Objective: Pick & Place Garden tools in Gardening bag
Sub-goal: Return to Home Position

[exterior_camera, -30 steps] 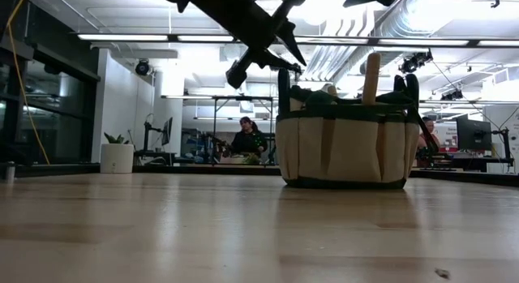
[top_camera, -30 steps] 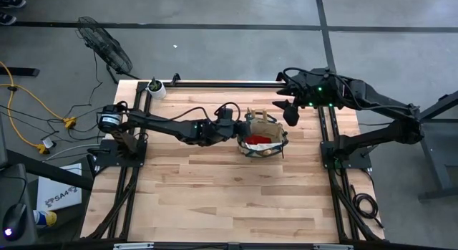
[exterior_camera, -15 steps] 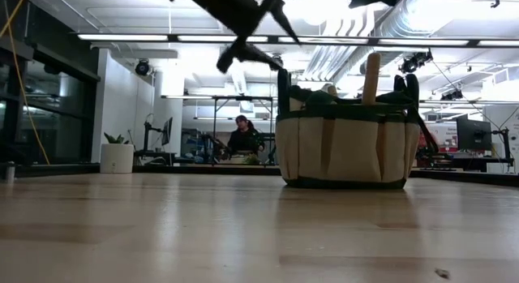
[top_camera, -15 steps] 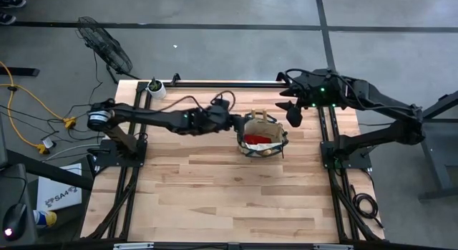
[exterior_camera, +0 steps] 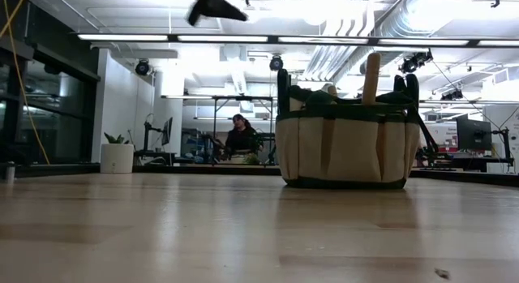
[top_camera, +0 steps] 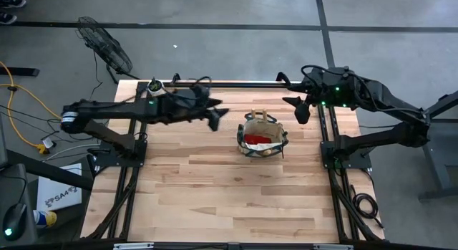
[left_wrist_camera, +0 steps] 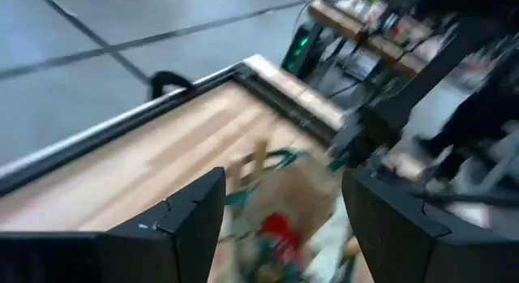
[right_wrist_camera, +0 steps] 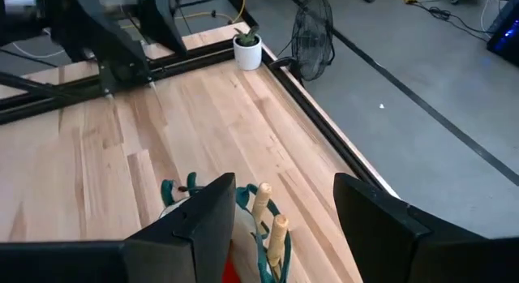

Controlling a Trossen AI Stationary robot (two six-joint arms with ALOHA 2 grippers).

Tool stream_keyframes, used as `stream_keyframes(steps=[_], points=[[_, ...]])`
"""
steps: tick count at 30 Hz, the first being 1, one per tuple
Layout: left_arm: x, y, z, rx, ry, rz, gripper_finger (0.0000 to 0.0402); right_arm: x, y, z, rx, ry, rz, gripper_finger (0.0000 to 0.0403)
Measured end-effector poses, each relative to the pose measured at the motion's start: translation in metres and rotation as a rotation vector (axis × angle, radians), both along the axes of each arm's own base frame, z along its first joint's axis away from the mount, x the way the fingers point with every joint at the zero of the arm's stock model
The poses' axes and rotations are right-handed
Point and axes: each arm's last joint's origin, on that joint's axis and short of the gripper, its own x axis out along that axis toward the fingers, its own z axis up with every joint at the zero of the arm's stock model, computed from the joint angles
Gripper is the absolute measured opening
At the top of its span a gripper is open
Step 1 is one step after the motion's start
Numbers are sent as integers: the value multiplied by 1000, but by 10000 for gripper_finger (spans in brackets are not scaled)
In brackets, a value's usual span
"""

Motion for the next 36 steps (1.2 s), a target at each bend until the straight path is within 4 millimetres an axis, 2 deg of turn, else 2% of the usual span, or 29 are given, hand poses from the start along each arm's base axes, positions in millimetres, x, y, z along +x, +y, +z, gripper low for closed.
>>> stream_keyframes(steps=[4, 9, 12, 15, 19, 25, 31, 36], points=[[-34, 0, 16, 108, 69, 45, 243, 0, 0, 0, 20, -7, -7, 201], [-78, -1, 32, 201, 128, 121, 243, -1, 3, -1, 140, -35, 30, 201], [-99, -2, 30, 248, 153, 152, 243, -2, 5, 0, 160, -55, 72, 201], [-116, -3, 13, 257, 147, 147, 243, -3, 5, -6, 169, -93, 61, 201], [-135, -6, -24, 216, 64, 113, 243, -3, 6, -25, 197, -199, 70, 201], [-161, -11, -66, 147, -97, 39, 243, -1, 7, -75, 265, -378, 121, 201], [-186, -12, -87, 141, -158, 55, 243, -6, 9, -119, 282, -571, 138, 201], [-202, -13, -101, 134, -204, 66, 243, -17, 12, -146, 280, -663, 152, 201]])
